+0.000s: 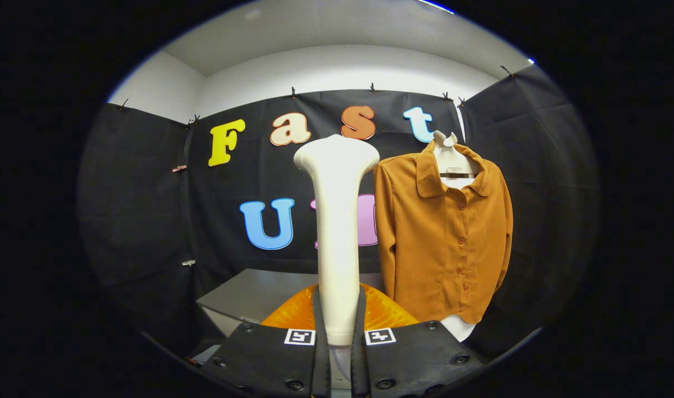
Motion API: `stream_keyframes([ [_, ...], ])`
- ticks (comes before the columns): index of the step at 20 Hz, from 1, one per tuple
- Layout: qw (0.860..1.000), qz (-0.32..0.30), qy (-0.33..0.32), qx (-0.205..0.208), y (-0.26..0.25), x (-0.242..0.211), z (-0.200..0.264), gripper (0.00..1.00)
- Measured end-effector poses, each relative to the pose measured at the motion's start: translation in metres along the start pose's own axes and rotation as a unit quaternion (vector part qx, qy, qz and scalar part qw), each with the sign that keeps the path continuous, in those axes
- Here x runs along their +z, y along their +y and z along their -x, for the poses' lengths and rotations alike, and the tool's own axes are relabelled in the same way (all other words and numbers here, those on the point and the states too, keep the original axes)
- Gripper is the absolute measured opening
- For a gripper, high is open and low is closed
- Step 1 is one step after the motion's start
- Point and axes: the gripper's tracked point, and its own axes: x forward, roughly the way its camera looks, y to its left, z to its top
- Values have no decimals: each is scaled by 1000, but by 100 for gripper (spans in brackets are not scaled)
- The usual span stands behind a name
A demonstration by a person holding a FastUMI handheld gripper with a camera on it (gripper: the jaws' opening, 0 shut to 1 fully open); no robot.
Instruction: Iron the clothes twice with a garment steamer, once on the left side and once on the right side.
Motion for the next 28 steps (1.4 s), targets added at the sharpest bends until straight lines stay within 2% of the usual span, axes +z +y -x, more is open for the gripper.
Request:
stream_keyframes([
  [20, 1000, -3, 2, 13, 16, -4, -4, 18],
  [28, 1000, -4, -6, 4, 15, 1, -3, 18],
])
